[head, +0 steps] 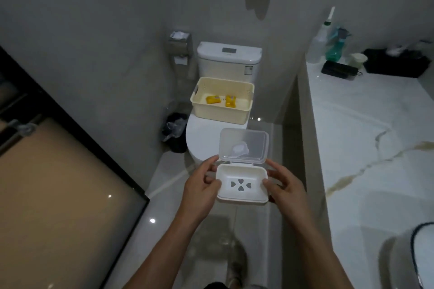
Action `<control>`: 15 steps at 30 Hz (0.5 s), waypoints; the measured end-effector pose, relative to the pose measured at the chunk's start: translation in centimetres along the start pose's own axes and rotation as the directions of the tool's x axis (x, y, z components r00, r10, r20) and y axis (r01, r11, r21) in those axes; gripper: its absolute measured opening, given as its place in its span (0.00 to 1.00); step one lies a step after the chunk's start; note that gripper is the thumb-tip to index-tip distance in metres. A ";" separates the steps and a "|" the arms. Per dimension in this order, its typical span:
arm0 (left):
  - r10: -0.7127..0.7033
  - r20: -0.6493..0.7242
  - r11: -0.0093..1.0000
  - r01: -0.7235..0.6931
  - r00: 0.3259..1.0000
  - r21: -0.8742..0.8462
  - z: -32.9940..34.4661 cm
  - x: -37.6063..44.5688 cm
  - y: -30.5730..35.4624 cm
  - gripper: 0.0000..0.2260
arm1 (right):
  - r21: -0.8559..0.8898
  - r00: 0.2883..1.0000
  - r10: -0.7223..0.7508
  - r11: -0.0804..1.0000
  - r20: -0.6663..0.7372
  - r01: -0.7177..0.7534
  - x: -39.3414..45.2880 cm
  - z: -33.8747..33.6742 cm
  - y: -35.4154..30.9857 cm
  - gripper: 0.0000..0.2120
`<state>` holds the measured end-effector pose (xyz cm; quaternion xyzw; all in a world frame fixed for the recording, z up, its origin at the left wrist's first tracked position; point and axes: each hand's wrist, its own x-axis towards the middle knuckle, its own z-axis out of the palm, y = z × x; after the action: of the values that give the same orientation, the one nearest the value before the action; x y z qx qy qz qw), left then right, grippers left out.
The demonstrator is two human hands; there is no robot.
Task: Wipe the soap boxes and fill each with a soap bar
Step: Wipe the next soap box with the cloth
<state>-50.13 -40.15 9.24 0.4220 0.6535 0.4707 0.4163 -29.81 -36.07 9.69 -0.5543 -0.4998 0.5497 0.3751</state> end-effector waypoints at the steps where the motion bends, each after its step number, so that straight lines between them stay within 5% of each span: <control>1: -0.010 -0.018 1.000 0.010 1.000 0.000 -0.1 1.8 0.2 0.27 | -0.012 1.000 -0.002 1.000 0.016 0.003 2.0 0.4 -0.5 0.23; 8: -0.040 -0.111 0.999 0.041 0.993 0.003 -0.2 12.4 0.6 0.27 | -0.041 0.996 0.027 0.999 0.083 -0.024 13.2 2.3 -2.6 0.26; 15: -0.117 -0.029 0.993 0.118 0.993 0.024 -0.4 22.7 -1.3 0.27 | -0.102 0.995 0.081 0.992 0.059 -0.075 22.9 4.5 -2.1 0.28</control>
<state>-57.46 -19.12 4.77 0.3817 0.6889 0.4426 0.4287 -36.91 -14.05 5.82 -0.5738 -0.5160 0.5557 0.3093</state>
